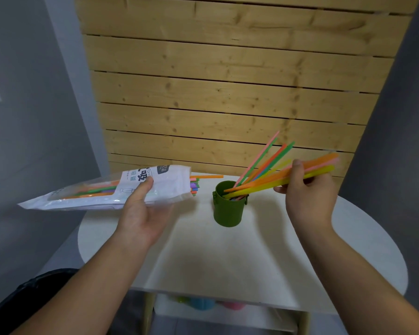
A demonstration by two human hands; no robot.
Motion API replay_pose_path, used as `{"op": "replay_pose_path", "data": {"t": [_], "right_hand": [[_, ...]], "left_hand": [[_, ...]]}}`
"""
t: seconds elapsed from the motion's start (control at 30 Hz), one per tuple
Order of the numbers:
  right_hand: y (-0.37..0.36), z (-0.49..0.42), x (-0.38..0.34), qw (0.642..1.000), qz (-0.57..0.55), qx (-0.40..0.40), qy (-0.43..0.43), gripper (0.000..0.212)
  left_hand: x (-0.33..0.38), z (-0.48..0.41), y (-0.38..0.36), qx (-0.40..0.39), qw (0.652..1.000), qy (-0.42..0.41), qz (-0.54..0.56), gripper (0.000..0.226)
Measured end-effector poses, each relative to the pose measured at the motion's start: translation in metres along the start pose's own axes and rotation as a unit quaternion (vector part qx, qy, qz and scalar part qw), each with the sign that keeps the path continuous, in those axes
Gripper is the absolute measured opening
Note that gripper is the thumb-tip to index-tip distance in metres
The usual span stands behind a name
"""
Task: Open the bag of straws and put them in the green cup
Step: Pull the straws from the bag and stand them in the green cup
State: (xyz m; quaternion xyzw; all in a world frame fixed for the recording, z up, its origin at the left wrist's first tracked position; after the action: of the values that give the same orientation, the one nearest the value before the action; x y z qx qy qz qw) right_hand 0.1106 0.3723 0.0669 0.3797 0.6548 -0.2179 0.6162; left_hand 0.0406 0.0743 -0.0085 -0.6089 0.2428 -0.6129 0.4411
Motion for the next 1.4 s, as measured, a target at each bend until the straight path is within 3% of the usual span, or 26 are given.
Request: {"op": "replay_pose_path", "data": {"t": [0.23, 0.4, 0.63, 0.9, 1.03, 1.2, 1.3, 1.4], "right_hand": [[-0.014, -0.009, 0.000, 0.999, 0.032, -0.018, 0.030, 0.034], [-0.030, -0.008, 0.010, 0.997, 0.055, -0.052, 0.006, 0.036], [-0.043, -0.011, 0.014, 0.997, 0.025, -0.073, -0.026, 0.022], [-0.067, -0.020, 0.025, 0.994, 0.065, -0.082, -0.028, 0.031], [-0.073, -0.034, 0.015, 0.990, 0.081, -0.119, -0.006, 0.026], [-0.083, -0.041, 0.014, 0.979, 0.013, -0.193, -0.071, 0.015], [-0.086, -0.041, 0.019, 0.973, -0.045, -0.195, -0.117, 0.022], [-0.087, -0.038, 0.026, 0.975, -0.026, -0.183, -0.124, 0.030]], "left_hand": [[0.003, -0.001, 0.001, 0.001, 1.000, -0.005, -0.002, 0.032], [-0.002, 0.003, -0.001, 0.004, 1.000, 0.001, -0.004, 0.034], [-0.007, 0.006, -0.003, 0.005, 1.000, 0.007, -0.008, 0.039], [-0.012, 0.004, -0.003, 0.004, 1.000, 0.011, -0.017, 0.038], [-0.012, 0.003, -0.002, -0.002, 1.000, 0.009, -0.021, 0.040], [-0.011, 0.003, -0.002, -0.004, 1.000, 0.003, -0.027, 0.043], [-0.011, 0.003, -0.001, -0.003, 1.000, 0.007, -0.029, 0.043], [-0.014, 0.005, -0.002, -0.005, 0.999, 0.012, -0.031, 0.042]]}}
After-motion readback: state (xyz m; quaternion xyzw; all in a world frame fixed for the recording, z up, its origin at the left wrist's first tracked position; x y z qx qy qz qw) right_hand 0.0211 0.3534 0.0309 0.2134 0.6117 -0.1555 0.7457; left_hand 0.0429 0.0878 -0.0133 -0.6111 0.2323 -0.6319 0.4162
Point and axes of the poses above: each hand's wrist, its own z-axis away from the middle knuckle, its own y-axis out of the back of the hand, x = y × z, the point moved 6 cm from there along -z, towards the middle knuckle, and after that the axes turned 13 degrees about -y, right-handed, at the moved point
